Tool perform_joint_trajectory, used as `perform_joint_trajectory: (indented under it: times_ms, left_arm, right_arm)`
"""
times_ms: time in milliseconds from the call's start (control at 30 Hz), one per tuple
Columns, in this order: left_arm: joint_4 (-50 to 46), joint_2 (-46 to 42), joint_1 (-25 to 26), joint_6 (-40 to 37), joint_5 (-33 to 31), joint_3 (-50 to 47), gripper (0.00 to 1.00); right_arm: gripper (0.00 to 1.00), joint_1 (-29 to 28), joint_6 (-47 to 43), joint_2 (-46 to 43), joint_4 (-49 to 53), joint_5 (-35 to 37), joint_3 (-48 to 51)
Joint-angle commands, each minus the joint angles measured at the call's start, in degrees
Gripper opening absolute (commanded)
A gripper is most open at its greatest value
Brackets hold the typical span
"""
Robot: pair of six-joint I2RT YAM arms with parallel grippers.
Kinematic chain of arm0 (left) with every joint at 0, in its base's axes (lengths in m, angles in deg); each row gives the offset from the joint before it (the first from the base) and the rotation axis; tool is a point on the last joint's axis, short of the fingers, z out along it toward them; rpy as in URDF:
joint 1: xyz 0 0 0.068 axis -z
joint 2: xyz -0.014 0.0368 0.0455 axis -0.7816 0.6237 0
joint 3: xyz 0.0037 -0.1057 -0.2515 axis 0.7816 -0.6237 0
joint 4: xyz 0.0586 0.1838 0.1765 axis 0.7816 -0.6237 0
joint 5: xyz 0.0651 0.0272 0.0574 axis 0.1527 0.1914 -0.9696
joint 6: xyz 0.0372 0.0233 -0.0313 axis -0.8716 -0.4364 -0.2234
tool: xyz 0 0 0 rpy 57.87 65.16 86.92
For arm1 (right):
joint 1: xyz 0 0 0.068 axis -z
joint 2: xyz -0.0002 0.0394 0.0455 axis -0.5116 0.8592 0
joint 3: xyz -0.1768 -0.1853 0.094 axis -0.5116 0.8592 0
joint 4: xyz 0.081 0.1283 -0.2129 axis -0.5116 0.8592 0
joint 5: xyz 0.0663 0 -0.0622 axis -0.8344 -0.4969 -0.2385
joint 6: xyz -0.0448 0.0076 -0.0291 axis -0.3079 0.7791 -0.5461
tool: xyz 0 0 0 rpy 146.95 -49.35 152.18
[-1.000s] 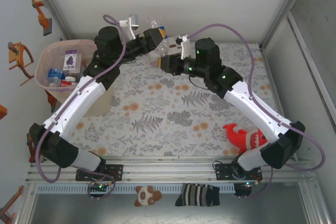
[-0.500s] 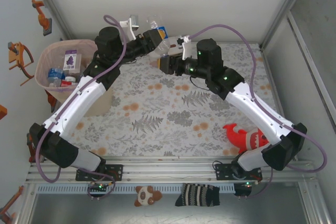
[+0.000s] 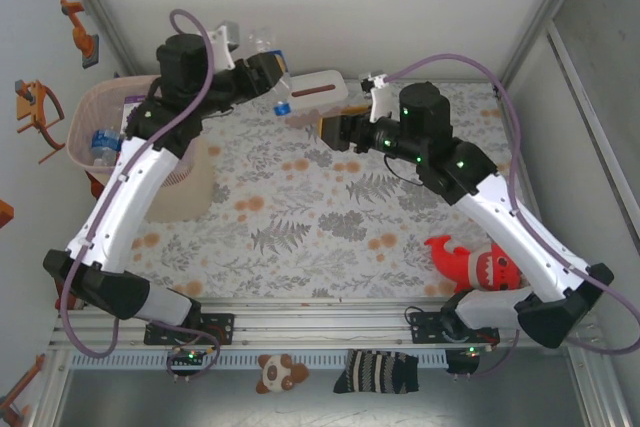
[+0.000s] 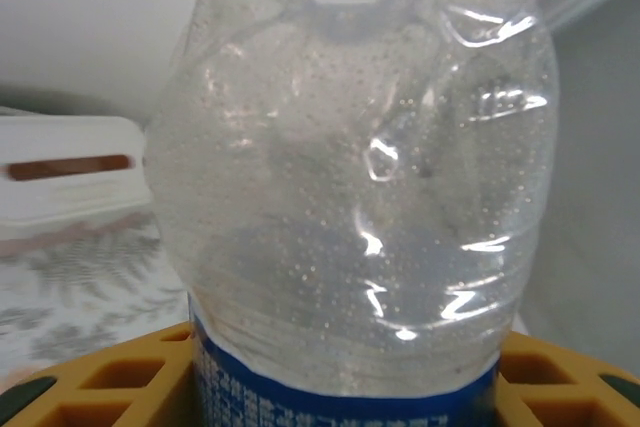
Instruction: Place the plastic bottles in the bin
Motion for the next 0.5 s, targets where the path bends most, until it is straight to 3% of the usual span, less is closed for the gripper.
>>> perform_joint_trajectory:
  times_ms: [0, 233, 467]
  left_arm:
    - [-18.0, -2.0, -3.0, -9.1, -8.0, 6.1, 0.49]
    - [-40.4, 0.1, -11.3, -19.5, -16.0, 19.4, 0.48]
    - [-52.3, 3.3, -15.3, -26.7, -28.5, 26.1, 0.50]
  right_arm:
    - [0.72, 0.5, -3.1, -1.6, 4.1, 3.7, 0.3]
    - [0.72, 1.3, -5.0, -2.3, 6.6, 5.2, -0.1]
    - [0.72, 1.6, -5.4, -1.6, 7.5, 5.5, -0.3]
